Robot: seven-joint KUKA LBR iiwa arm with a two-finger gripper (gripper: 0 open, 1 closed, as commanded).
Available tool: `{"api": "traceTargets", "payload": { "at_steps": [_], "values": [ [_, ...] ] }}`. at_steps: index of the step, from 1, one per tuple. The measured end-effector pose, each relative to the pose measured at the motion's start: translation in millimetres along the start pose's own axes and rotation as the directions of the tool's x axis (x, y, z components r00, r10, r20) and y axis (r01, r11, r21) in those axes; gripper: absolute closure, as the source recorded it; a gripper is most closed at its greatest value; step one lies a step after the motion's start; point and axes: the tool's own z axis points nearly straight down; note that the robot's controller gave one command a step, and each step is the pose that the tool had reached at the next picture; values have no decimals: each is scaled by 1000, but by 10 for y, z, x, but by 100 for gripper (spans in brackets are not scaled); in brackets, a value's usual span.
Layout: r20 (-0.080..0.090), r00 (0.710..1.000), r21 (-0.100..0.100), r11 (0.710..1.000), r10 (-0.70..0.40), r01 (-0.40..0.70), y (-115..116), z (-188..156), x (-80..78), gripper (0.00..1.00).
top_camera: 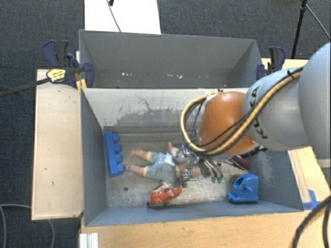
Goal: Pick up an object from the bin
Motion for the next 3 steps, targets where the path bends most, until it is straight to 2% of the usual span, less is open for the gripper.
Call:
{"api": "traceTargets", "payload": {
  "at_steps": [1,2,3],
  "values": [
    [0,1000,0,1000,1,-1,0,1,0,100],
    [-29,999,10,999,30,-30,58,-849,-181,100],
    [-29,999,10,999,31,-31,58,-848,-181,100]
  ]
}}
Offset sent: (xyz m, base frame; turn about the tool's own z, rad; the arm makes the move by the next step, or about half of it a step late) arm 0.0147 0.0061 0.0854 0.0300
